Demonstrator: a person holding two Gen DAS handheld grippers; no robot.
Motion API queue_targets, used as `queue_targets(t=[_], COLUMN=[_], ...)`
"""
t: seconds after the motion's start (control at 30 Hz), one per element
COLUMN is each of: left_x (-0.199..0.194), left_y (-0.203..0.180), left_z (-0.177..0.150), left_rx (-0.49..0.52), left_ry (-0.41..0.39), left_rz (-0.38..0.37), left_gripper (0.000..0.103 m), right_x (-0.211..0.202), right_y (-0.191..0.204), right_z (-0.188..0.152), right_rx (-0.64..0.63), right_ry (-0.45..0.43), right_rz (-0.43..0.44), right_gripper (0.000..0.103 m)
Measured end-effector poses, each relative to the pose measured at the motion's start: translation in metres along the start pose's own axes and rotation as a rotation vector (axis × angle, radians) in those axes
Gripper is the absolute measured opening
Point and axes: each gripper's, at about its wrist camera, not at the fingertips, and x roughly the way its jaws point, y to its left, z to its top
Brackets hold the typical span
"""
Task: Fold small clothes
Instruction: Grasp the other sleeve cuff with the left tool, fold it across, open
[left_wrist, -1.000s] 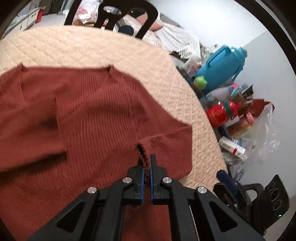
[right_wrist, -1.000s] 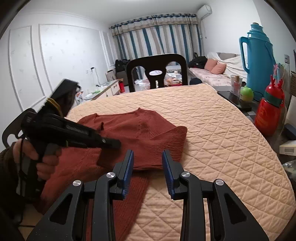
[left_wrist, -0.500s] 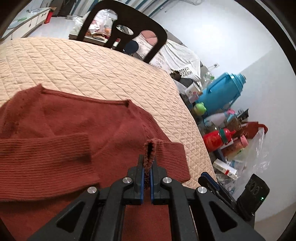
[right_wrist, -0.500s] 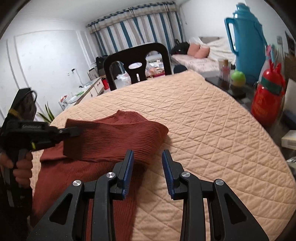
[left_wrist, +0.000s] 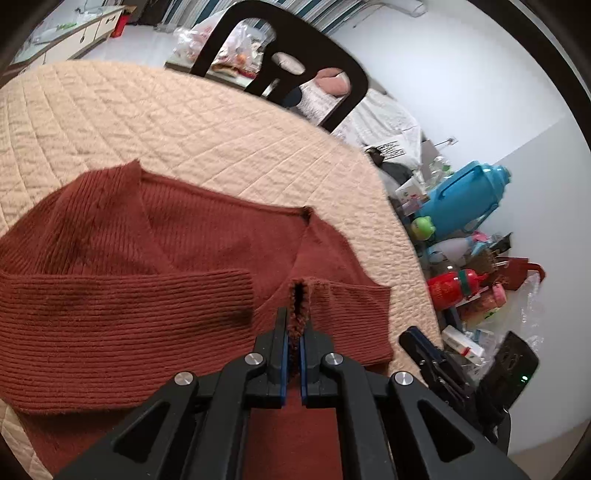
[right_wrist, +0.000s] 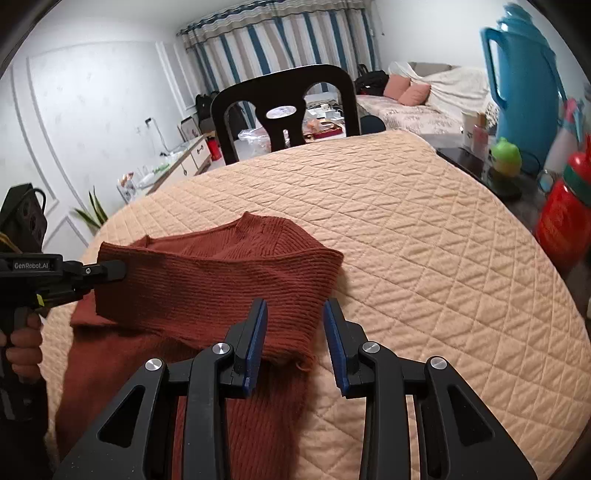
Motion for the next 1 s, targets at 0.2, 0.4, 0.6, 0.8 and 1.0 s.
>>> queue_targets(t=[0.2, 0.4, 0.6, 0.8, 1.0], left_x=[0.011, 0.013, 0.005, -0.014, -0.013], left_y=[0.01, 0.012, 0.016, 0.009, 0.012], left_z=[-0.003, -0.007, -0.008, -0.008, -0.012], left_rx=[-0.003, 0.026, 0.051, 0.09, 0.117], left_ry=[0.023, 0.033, 0.004, -0.064, -0.038], left_rz=[0.044, 0.113, 0.175, 0.187, 0.208], left_gripper=[0.006, 0.024, 0.037, 0.045, 0.046], right_x=[0.011, 0.022, 0.013, 0.02, 0.033], right_y=[0.016, 0.012, -0.001, 0.011, 0.003], right_z=[-0.005, -0.009, -0.004, 0.0, -0.007], right_rx=[-0.105, -0.114, -0.03, -0.071, -0.099], right_ry=[0.019, 0.087, 0.072, 0.068, 0.129], right_rz=[-0.083, -0.188, -0.123, -0.102, -0.215], right_gripper=[0.032, 0.032, 0.032, 0.032, 0.032])
